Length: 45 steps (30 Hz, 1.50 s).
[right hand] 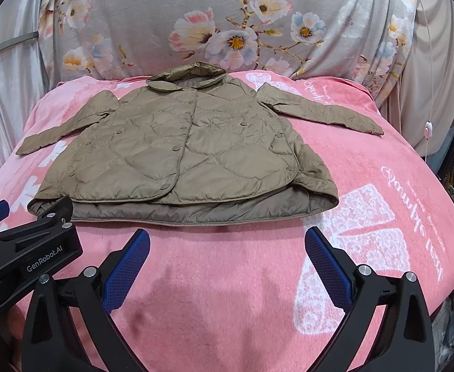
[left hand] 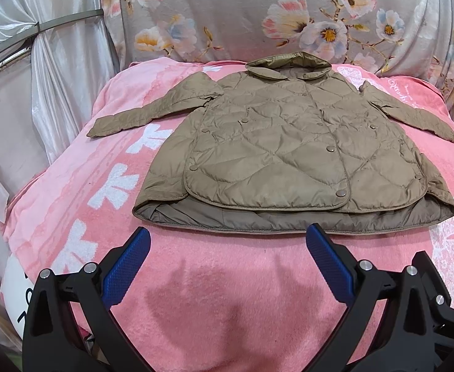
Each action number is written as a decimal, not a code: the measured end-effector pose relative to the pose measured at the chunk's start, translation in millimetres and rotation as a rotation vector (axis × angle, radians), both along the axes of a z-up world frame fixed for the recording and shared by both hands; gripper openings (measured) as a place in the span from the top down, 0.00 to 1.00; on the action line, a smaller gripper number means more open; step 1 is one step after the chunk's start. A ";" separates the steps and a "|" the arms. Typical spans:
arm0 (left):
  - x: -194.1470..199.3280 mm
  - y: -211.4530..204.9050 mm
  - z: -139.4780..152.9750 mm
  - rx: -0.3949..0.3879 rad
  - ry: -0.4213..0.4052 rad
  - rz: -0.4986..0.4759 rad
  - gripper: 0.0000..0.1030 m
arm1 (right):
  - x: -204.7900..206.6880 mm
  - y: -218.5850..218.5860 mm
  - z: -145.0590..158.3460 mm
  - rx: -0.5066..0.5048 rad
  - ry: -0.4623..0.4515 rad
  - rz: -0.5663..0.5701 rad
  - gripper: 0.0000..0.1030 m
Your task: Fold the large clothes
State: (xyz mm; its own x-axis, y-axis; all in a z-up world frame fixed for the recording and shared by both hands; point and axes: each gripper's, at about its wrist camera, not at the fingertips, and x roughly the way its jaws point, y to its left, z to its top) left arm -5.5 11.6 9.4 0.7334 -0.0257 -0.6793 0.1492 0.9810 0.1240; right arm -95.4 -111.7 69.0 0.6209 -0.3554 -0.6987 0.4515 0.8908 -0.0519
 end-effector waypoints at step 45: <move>-3.0 2.6 2.5 0.000 0.000 -0.002 0.06 | -2.3 1.5 -1.1 -0.004 -0.003 0.000 0.05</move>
